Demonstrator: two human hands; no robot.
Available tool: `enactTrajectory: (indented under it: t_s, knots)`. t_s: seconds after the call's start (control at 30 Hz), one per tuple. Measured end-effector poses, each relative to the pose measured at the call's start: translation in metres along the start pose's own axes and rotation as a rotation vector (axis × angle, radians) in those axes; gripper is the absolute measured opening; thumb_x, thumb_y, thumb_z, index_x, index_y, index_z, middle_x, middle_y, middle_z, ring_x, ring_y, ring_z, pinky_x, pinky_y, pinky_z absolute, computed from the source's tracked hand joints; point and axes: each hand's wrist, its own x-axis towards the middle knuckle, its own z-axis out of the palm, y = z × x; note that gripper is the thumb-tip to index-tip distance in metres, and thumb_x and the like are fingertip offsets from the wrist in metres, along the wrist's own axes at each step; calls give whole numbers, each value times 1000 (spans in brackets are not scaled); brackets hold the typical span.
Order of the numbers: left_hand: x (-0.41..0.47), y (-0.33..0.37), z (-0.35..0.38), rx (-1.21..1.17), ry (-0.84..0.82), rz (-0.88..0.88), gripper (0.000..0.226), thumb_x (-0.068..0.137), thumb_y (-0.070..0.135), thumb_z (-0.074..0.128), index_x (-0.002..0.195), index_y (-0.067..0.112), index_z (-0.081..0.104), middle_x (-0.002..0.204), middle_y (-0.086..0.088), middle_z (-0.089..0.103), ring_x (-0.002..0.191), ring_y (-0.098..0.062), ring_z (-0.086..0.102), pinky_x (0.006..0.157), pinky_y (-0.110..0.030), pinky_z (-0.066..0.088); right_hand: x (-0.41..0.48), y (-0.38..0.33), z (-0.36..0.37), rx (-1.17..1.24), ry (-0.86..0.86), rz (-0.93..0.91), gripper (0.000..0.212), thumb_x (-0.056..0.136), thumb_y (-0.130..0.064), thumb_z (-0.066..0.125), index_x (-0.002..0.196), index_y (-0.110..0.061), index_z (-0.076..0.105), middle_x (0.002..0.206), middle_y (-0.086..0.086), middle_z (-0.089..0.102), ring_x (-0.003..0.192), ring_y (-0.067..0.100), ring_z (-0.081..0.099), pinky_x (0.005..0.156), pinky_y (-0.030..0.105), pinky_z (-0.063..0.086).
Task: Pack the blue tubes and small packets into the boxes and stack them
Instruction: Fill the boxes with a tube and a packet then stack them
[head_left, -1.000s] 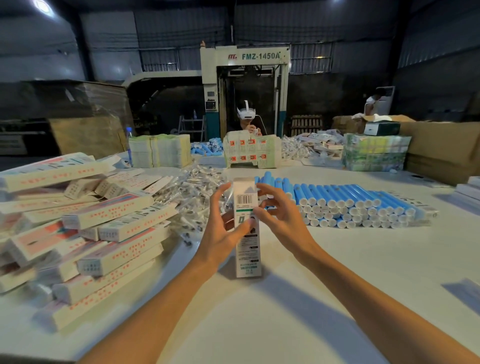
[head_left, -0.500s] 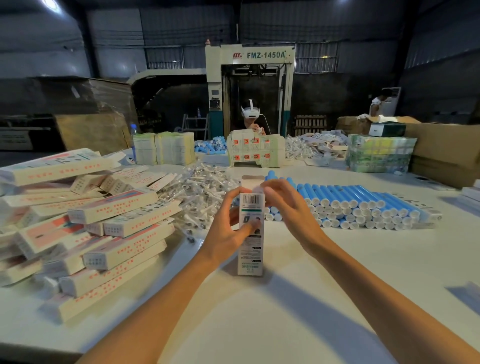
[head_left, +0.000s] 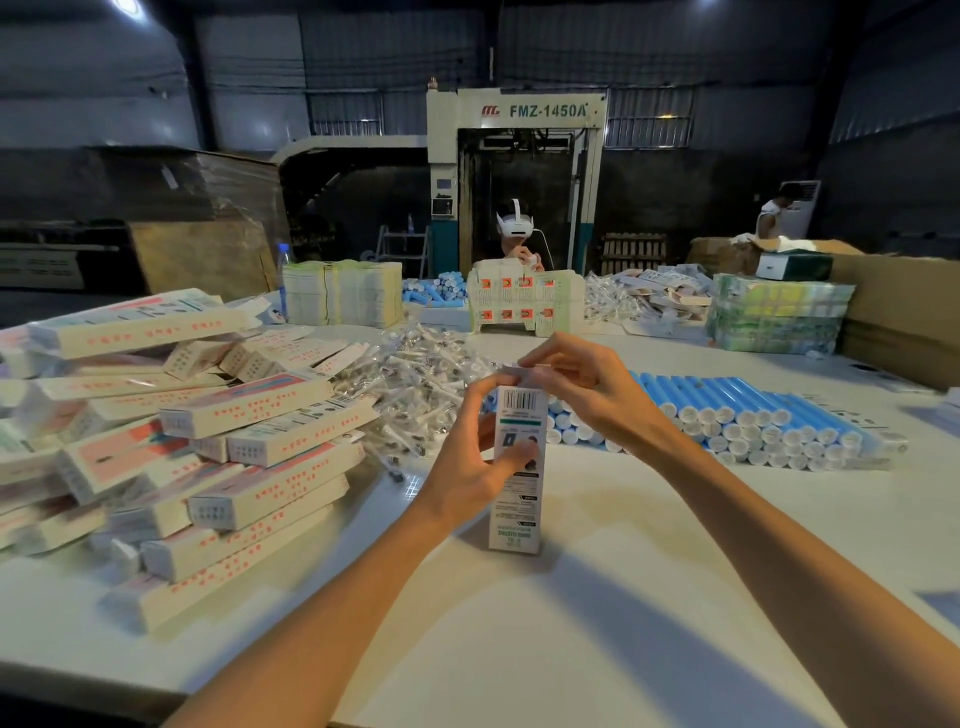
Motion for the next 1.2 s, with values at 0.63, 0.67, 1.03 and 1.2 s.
enactTrajectory:
  t_s: [0.63,0.67,1.03,1.2]
  knots:
    - [-1,-7,1,6,-66,28,78,98,31,75,148,50,19,115,1,74,106,-27,75,93,-43,63,-5,-7,1,263,15,230,11,94,-18,74,102,-18,83,102,-4,80,102,11,74,77,27,61]
    - [-1,-7,2,15,-58,32,75,99,29,75,146,51,21,113,0,74,105,-26,75,93,-44,63,-6,-8,1,270,8,235,12,95,-20,74,103,-20,83,104,-4,80,103,11,73,81,30,60]
    - [0,-12,4,21,-28,41,71,99,19,69,148,40,23,109,-9,70,100,-30,74,86,-44,64,-43,6,16,232,131,69,24,99,-11,69,122,-17,72,121,-10,75,114,9,70,90,28,61]
    - [0,-13,8,33,-24,55,67,100,11,64,144,44,25,114,-14,63,97,-23,70,86,-42,64,-46,6,20,58,125,-1,23,105,-16,60,127,-15,68,127,-10,71,118,7,67,92,29,60]
